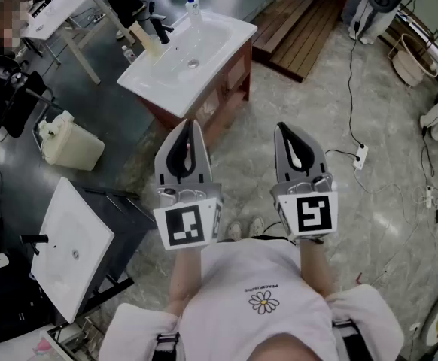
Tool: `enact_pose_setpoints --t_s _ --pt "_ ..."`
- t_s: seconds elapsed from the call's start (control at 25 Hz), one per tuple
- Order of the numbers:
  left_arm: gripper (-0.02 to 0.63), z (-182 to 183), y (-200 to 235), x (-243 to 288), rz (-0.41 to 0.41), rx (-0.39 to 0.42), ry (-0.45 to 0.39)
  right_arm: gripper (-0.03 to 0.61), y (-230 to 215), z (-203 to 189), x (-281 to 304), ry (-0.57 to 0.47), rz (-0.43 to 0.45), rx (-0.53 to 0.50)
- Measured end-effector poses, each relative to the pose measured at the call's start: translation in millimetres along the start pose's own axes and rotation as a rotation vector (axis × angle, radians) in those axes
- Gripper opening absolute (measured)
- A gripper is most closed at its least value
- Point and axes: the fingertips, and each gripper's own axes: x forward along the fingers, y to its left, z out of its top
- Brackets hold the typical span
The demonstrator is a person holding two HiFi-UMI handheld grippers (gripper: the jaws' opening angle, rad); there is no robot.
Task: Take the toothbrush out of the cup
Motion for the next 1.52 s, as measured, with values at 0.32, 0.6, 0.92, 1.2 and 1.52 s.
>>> enact_pose_setpoints --t_s 0.32,0.6,0.92,1.2,1.52 --pt "0.014 -13 5 -3 0.028 -0.003 0.024 0.011 6 -2 0 -0.056 0.048 -0.031" --pt "0.015 -11 1 -1 0.057 -0.011 0.021 0.011 5 -2 0 -0.090 0.084 -0.017" --pt "0.015 -16 -19 5 0.080 -0.022 -0.008 0.012 -19 -21 -2 -0.088 0.096 -0.024" --pt "0.015 -18 -26 30 0.088 -0.051 -0.045 0.012 -41 -23 5 -0.119 0.104 -0.022" --pt "0.015 -38 -26 69 0.062 -0.039 -0.062 0.012 -52 -44 41 -0.122 0.115 -0.034"
